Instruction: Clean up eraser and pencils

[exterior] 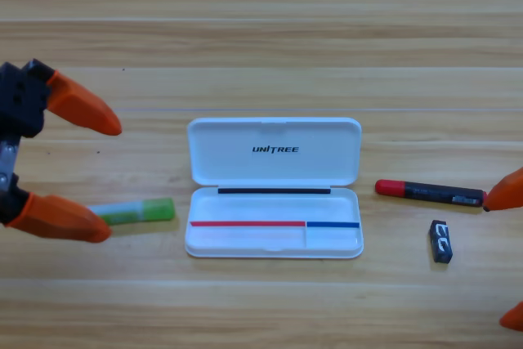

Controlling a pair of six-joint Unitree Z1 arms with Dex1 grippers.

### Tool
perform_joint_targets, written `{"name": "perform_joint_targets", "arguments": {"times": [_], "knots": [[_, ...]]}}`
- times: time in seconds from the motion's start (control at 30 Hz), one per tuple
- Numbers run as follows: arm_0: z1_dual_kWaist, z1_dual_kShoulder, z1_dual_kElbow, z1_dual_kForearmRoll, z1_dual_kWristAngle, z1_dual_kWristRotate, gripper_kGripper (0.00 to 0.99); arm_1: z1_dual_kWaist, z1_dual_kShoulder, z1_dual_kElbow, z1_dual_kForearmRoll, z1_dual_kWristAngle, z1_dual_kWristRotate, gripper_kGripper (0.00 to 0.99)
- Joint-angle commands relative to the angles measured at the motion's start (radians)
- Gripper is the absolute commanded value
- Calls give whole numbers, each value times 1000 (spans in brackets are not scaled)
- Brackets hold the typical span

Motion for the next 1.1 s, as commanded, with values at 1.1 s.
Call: {"name": "perform_joint_targets", "arguments": {"times": [1.1], "knots": [[52, 289, -395, 390, 465, 185, 986, -18, 424, -184, 182, -278, 491, 990]]}}
